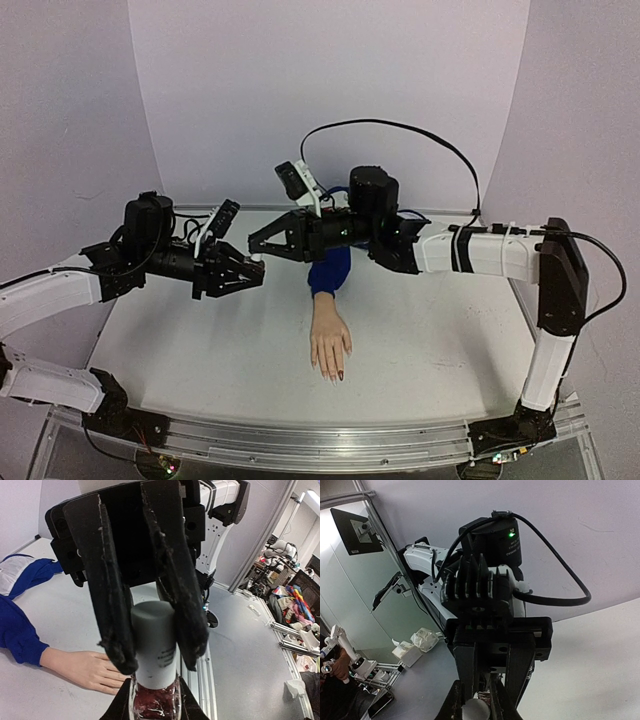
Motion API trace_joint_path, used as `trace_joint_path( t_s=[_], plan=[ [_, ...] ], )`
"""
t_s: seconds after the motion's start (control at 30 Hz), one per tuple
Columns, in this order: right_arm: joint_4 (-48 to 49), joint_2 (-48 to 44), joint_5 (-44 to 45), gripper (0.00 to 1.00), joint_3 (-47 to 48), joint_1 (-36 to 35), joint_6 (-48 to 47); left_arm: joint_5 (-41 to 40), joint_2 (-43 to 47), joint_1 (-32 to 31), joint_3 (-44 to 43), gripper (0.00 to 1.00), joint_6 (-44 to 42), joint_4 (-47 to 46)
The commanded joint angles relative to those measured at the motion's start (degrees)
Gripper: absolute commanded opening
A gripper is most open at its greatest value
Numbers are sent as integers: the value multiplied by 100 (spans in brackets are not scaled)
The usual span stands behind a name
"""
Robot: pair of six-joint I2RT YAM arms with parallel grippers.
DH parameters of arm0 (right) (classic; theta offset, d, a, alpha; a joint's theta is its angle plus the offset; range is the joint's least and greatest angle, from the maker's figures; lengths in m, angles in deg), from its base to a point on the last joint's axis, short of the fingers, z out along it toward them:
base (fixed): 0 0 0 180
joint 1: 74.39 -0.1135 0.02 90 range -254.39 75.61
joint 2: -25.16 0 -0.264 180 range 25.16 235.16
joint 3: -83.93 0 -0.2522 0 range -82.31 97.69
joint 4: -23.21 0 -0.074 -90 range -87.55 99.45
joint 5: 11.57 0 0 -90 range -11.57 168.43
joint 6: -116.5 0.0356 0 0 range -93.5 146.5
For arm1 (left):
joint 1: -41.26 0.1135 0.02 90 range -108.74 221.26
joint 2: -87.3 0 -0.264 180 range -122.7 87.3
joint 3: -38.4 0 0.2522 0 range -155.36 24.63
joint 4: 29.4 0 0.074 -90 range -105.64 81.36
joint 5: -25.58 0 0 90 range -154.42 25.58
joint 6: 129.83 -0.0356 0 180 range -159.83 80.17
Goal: Paint the nails
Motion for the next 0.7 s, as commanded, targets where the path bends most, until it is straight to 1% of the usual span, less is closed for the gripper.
trace_joint_path(
  t_s=[0.0,0.1,0.17,0.23,0.33,0.4,0.5,0.57,0.67],
  plan=[
    [291,96,5,0,30,-227,70,-1522,418,18,-69,0,-210,-391],
    [180,96,421,0,-73,-349,-87,-2649,652,48,46,0,-248,-383],
    [-4,127,987,0,-65,-462,-150,-3391,788,58,124,0,-327,-387],
    [-250,195,2141,0,-23,-613,-87,-4091,918,59,210,0,-359,-380],
    [-1105,421,4096,0,414,-1100,-98,-4820,1079,59,308,0,-474,-375],
    [-1486,572,5273,0,735,-1417,28,-5067,1170,59,347,0,-503,-376],
    [-1824,793,6634,0,1132,-1789,487,-5205,1252,54,374,0,-539,-376],
    [-2247,964,7036,0,1450,-1905,801,-5212,1275,59,383,0,-571,-383],
    [-2334,1058,7340,0,1666,-2044,828,-5180,1293,56,399,0,-579,-374]
  ],
)
